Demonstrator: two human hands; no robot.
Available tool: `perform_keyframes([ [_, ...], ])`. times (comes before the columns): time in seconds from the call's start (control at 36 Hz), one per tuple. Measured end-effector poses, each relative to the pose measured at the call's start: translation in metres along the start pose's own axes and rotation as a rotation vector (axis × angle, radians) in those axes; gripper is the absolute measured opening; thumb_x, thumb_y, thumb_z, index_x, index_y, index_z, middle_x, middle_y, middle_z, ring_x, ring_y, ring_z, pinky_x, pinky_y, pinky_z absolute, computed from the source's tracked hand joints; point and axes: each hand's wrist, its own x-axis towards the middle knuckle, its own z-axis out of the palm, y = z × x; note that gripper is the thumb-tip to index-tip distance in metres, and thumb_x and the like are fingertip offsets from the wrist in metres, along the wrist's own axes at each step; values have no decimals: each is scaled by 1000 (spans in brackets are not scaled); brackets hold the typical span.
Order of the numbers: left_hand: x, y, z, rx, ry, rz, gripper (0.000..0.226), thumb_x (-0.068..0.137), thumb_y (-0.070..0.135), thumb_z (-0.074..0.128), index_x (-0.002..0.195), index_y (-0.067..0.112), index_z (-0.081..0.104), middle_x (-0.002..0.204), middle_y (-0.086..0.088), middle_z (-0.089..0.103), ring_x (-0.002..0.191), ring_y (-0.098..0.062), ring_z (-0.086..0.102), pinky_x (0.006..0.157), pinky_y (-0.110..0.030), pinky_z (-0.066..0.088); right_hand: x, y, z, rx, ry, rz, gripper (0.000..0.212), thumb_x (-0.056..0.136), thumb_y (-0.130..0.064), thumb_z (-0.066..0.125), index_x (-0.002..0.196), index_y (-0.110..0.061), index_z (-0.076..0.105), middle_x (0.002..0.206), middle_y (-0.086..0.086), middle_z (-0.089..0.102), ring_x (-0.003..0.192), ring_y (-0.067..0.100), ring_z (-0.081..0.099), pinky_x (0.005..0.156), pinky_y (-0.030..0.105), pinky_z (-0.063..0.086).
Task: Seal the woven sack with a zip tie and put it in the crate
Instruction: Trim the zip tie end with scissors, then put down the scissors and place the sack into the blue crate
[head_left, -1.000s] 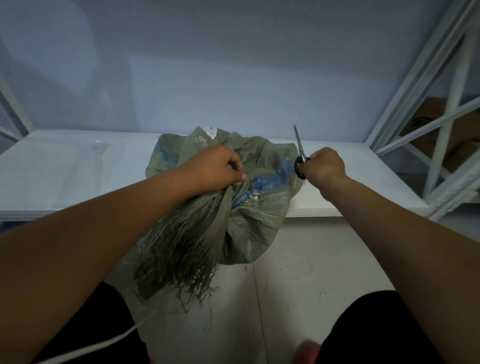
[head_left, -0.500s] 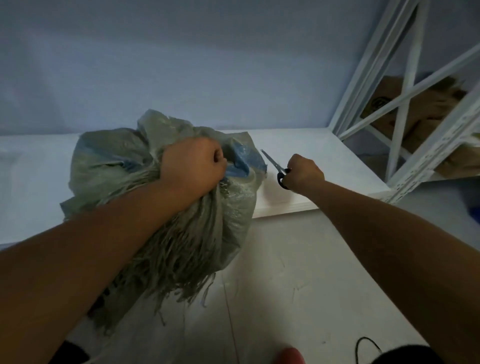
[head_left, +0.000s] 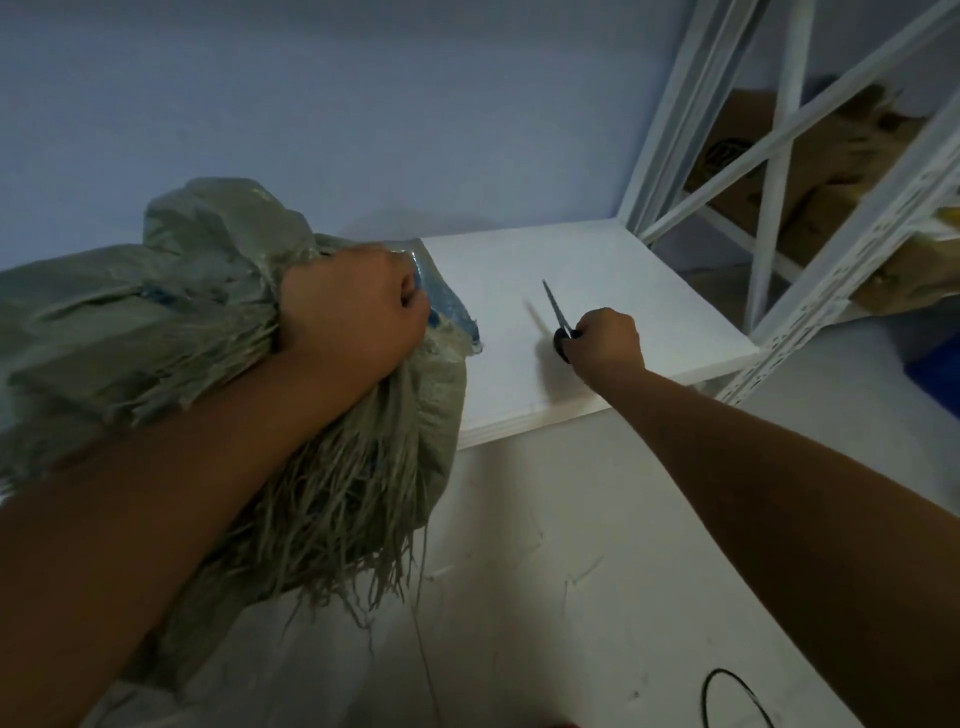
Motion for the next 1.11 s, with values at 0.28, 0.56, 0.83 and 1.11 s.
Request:
perform_keyframes([
  [0.28,10,-1,12,-9,36,25,23,86,28,53,68,18,61,71,-1,59,60,-23,55,54,-27,29,4,5,1,-292,-111,-187,18,92,-17,63,78,-9,54,79,9,52,75,32,54,64,29,37],
  [0.56,15,-3,19,-32,52,43,21,86,28,52,70,18,60,75,-1,60,63,-23,56,55,-29,31,9,-5,1,-464,-207,-249,17,96,-13,58,82,-7,53,69,5,40,73,31,50,64,30,39],
  [0.83,14,-2,15,-90,27,-5,21,83,35,51,72,21,63,77,3,60,66,-18,57,53,-26,30,3,-10,2,-505,-183,-247,14,94,-13,59,96,-1,65,77,7,48,75,28,52,65,32,40],
  [1.11,0,-9,-6,-311,-133,-102,31,81,28,54,110,23,63,107,-1,60,90,-19,59,71,-29,42,-12,-32,-21,-565,-26,-235,11,87,-7,60,82,-12,52,84,9,55,72,27,51,67,33,40],
])
